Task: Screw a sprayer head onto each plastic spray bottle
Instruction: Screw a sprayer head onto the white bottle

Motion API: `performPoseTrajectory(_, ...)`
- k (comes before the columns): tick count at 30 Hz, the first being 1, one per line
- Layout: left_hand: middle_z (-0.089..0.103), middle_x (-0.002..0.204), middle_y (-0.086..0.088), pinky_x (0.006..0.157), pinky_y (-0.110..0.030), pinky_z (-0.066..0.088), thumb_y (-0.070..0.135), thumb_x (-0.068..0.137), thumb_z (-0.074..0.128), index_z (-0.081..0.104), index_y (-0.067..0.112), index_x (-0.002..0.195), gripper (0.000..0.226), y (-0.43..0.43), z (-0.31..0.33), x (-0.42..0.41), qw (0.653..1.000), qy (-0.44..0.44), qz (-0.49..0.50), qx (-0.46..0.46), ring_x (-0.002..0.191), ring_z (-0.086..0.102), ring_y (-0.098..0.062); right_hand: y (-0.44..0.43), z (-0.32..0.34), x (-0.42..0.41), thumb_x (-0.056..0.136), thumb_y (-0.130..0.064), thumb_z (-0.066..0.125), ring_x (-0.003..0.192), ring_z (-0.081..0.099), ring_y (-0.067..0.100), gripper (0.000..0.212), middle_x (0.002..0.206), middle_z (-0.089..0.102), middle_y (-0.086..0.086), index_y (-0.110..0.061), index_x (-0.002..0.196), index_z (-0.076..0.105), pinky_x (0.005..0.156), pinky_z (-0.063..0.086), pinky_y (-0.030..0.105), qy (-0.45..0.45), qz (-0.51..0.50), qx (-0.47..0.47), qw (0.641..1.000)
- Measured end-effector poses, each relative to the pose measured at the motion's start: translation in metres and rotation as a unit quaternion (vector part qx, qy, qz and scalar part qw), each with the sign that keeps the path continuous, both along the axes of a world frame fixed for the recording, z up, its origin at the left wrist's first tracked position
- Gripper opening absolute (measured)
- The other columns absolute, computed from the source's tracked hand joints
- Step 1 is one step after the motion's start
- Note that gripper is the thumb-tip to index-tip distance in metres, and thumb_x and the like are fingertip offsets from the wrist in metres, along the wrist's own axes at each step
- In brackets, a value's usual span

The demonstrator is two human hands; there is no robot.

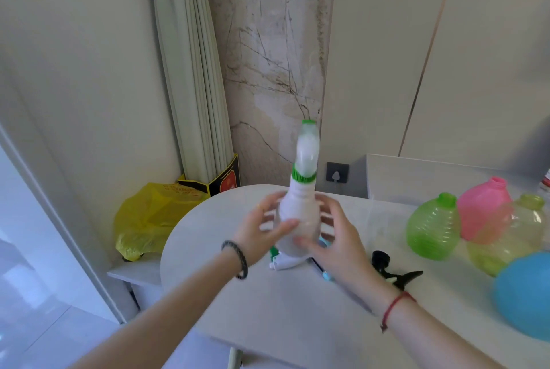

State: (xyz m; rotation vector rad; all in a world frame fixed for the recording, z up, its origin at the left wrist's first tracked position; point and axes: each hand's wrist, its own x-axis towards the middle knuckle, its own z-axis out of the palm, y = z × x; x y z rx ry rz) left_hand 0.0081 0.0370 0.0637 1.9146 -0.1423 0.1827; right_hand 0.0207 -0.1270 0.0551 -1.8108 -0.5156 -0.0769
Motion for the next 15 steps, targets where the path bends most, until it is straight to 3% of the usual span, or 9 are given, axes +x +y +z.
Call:
performPoseTrajectory(2,0.057,0.121,0.003,0.087,-0.022,0.047,0.042,0.072,0.060,0.043,0.031,0.122,0.054,0.016,0.025,0.030,0.999,-0.030,0.003,0.015,0.106,0.055,-0.010,0.020,0.023,0.031,0.066,-0.027,0.078,0.101,0.052,-0.006,0.062,0.109,0.053,-0.025,-0.044,0.112,0.040,0.080,0.048,0.016,-0.010,0.000,0.018,1.000)
performPoseTrajectory(4,0.056,0.122,0.002,0.096,-0.033,0.044,0.036,0.077,0.059,0.039,0.022,0.131,0.059,0.034,0.040,0.063,1.000,-0.030,0.005,0.002,0.110,0.055,-0.013,0.043,0.038,0.065,0.067,-0.025,0.078,0.098,0.052,0.000,0.065,0.106,0.051,-0.020,-0.037,0.118,0.039,0.076,0.043,0.015,-0.019,-0.008,0.019,1.000)
performPoseTrajectory(9,0.058,0.118,0.005,0.086,-0.031,0.052,0.024,0.088,0.050,0.036,0.025,0.134,0.049,0.079,0.022,0.141,0.999,0.014,0.010,-0.038,0.100,0.059,-0.006,0.098,0.024,0.148,0.068,-0.025,0.077,0.102,0.051,0.014,0.068,0.112,0.050,-0.007,-0.027,0.124,0.038,0.079,0.043,0.027,0.006,-0.014,0.000,1.000)
performPoseTrajectory(13,0.051,0.133,-0.010,0.097,-0.047,0.040,0.021,0.090,0.045,0.030,0.022,0.136,0.048,0.099,-0.014,0.179,0.998,0.055,0.012,-0.042,0.120,0.049,-0.029,0.123,-0.014,0.191,0.066,-0.026,0.078,0.105,0.054,0.018,0.069,0.115,0.052,-0.002,-0.026,0.124,0.039,0.081,0.046,0.030,0.017,-0.019,-0.031,0.999)
performPoseTrajectory(15,0.051,0.133,-0.004,0.095,-0.044,0.041,0.024,0.091,0.043,0.027,0.026,0.137,0.049,0.106,-0.033,0.195,0.996,0.075,0.026,-0.031,0.121,0.044,-0.029,0.131,-0.034,0.207,0.065,-0.028,0.078,0.105,0.054,0.020,0.071,0.119,0.051,0.002,-0.026,0.124,0.038,0.084,0.047,0.033,0.030,-0.024,-0.047,0.998)
